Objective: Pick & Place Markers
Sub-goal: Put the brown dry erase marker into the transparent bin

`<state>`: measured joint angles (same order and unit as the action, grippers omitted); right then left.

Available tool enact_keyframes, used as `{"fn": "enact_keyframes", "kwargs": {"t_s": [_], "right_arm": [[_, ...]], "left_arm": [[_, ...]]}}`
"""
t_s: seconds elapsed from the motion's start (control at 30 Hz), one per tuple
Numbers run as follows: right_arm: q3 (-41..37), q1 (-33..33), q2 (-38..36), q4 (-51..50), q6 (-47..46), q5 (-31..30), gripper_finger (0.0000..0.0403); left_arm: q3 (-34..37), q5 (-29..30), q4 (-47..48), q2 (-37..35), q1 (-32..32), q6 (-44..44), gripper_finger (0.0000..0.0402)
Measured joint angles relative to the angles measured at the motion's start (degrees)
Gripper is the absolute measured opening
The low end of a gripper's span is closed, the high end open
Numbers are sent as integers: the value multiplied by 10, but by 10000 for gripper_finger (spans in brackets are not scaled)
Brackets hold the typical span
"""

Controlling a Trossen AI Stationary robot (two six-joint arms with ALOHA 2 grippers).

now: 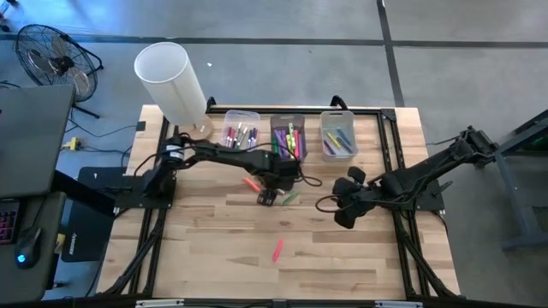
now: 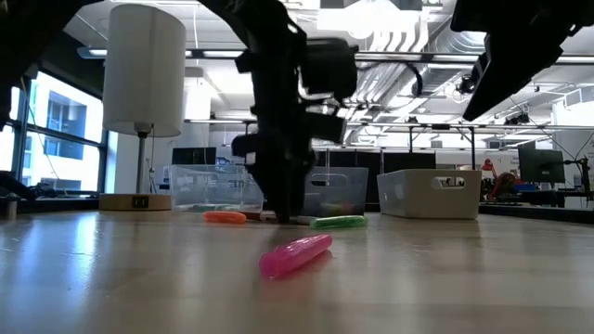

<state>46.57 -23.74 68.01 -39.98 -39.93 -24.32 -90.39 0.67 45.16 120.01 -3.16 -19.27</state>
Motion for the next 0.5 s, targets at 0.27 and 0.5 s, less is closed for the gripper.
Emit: {"fn": "enact_keyframes", "kwargs": {"t_s": [0.27, 0.5], "right_arm": [[0, 1, -3, -8, 27, -17, 78], [0, 1, -3, -9, 29, -24, 78]], "left_arm": [[-1, 15, 14, 19, 6, 16, 233], [1, 12, 10, 20, 6, 17, 145]]}}
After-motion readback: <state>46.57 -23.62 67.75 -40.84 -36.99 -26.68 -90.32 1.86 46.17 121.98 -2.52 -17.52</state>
